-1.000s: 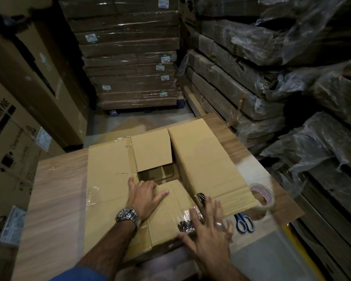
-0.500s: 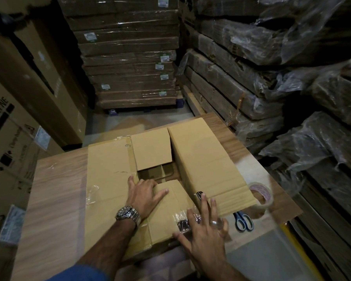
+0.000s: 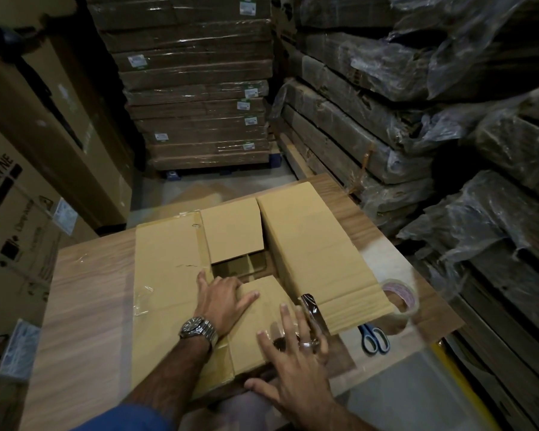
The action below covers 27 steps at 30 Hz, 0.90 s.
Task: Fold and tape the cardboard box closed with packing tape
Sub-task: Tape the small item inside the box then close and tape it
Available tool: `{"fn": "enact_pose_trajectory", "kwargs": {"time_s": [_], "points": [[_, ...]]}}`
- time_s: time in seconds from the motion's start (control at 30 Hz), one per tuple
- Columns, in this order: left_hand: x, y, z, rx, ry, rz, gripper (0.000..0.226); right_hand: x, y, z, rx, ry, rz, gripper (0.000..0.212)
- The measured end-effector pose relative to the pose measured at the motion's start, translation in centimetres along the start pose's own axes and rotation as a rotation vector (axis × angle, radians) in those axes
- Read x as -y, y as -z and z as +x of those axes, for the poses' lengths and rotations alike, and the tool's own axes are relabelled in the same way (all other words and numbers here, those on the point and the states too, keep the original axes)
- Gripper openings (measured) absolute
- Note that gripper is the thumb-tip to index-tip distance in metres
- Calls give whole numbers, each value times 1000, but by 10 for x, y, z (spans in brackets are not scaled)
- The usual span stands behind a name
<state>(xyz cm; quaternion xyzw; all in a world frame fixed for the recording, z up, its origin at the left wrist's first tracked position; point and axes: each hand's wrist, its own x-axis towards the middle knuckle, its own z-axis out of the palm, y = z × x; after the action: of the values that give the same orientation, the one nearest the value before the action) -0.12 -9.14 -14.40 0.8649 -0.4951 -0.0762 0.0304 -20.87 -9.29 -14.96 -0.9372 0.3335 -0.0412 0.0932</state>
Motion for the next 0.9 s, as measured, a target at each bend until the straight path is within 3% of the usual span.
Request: {"fn": "enact_pose_trajectory", "kwargs": {"time_s": [0.27, 0.4, 0.5, 0.6, 0.77, 0.9], "points": [[0, 4, -2, 23, -7, -31, 58, -44, 25, 20, -42, 61, -46, 70], [-1, 6, -2, 21, -12, -25, 57, -60, 26, 24, 5, 187, -91, 99], [-1, 8, -5, 16, -22, -41, 51, -54, 27, 28, -6, 197, -84, 104], [-11, 23, -12, -97, -97, -81, 44, -53, 31, 30, -54, 205, -77, 103], [-30, 31, -59, -46, -247, -23, 83, -57, 26, 27, -79, 213, -31, 105], [-26, -2, -85, 87, -227, 101, 90, -52, 22, 30, -75, 192, 7, 98]]}}
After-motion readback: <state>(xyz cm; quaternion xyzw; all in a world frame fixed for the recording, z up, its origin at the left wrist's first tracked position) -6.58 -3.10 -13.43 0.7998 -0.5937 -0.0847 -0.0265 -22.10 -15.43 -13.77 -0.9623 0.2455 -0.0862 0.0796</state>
